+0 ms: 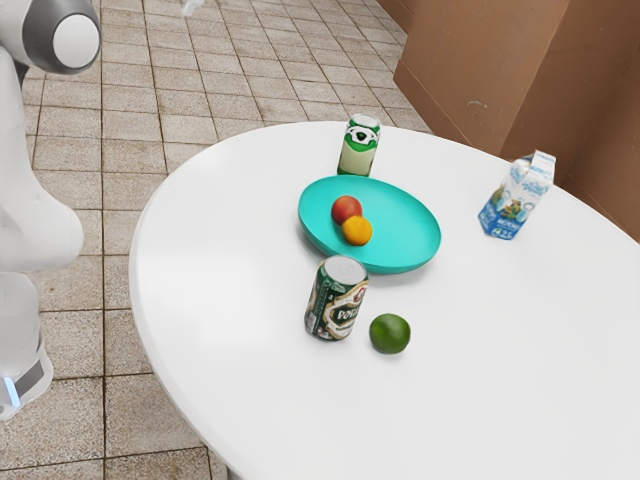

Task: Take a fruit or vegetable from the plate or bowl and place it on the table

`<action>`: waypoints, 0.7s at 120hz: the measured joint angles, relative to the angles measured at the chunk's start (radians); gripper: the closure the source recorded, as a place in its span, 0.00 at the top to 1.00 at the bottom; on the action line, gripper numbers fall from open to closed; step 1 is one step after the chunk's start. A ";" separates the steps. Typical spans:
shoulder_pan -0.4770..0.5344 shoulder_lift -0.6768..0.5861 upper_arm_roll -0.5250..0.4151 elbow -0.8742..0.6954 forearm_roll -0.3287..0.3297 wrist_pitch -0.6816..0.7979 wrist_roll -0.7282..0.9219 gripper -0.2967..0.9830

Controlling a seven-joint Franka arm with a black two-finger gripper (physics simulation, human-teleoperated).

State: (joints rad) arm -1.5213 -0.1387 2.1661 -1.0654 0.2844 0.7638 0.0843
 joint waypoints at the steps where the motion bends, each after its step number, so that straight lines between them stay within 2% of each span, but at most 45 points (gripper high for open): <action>1: -0.002 0.000 0.002 -0.001 0.002 0.011 0.002 0.75; 17: -0.014 0.001 0.016 -0.007 0.024 0.142 0.032 0.75; 21: -0.011 -0.006 0.037 -0.008 0.003 0.163 0.038 0.75; 26: 0.041 0.012 0.040 0.004 -0.024 0.187 0.046 0.75; 32: 0.070 0.090 -0.057 0.060 -0.030 0.211 0.056 0.75; 35: 0.097 0.112 -0.179 0.039 -0.045 0.229 0.058 0.75; 39: 0.087 0.122 -0.318 -0.036 -0.070 0.284 0.061 0.75; 44: 0.036 0.130 -0.440 -0.173 -0.125 0.379 0.065 0.75; 49: -0.059 0.135 -0.506 -0.278 -0.177 0.459 0.069 0.75; 55: -0.219 0.135 -0.534 -0.339 -0.219 0.515 0.080 0.75; 58: -0.342 0.094 -0.541 -0.357 -0.220 0.532 0.085 0.75; 60: -0.416 0.051 -0.545 -0.368 -0.210 0.543 0.088 0.75; 62: -0.429 0.004 -0.550 -0.378 -0.192 0.552 0.088 0.74; 67: -0.271 -0.155 -0.612 -0.390 -0.104 0.565 0.081 0.74; 71: -0.204 -0.275 -0.662 -0.392 -0.021 0.571 0.072 0.74; 77: -0.168 -0.461 -0.730 -0.392 0.127 0.571 0.057 0.74; 84: -0.190 -0.507 -0.726 -0.366 0.244 0.562 0.041 0.74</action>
State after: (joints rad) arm -1.7113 -0.6457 1.4401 -1.4314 0.5282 1.3257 0.1256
